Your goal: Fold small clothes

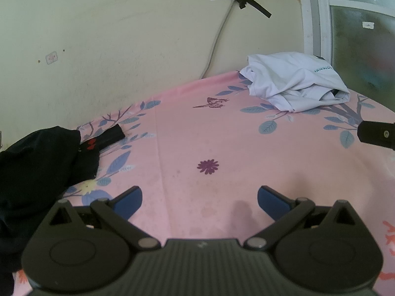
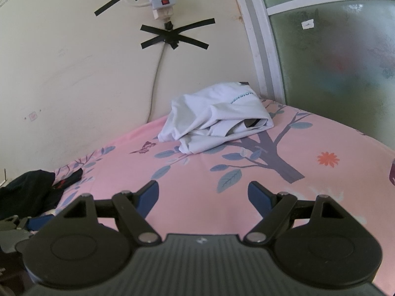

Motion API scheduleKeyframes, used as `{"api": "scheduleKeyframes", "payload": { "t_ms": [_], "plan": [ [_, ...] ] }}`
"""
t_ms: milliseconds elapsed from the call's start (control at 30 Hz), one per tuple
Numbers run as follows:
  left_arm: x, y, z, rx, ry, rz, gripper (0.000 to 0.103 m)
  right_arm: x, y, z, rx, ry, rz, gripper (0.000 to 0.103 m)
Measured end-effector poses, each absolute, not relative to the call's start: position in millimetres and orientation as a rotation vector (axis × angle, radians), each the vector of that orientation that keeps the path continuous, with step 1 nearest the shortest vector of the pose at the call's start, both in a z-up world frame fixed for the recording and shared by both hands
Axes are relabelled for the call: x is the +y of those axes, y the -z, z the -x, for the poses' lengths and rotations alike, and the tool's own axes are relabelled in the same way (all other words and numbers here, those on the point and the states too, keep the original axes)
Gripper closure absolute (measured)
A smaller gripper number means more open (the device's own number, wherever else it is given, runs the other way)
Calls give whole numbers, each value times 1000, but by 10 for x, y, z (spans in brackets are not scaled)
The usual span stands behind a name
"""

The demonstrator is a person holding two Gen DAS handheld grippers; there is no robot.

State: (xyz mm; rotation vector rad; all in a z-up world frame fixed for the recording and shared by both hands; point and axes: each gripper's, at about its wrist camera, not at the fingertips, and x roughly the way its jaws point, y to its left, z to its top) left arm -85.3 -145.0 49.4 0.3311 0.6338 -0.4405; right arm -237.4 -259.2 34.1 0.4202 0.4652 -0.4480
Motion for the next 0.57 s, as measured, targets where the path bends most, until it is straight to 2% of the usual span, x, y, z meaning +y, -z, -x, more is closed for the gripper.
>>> {"api": "scheduleKeyframes", "payload": {
  "t_ms": [567],
  "plan": [
    [-1447,-518,885,615,460,-342,0,-2593,-322,2385,467,448,-424,25]
  ]
}}
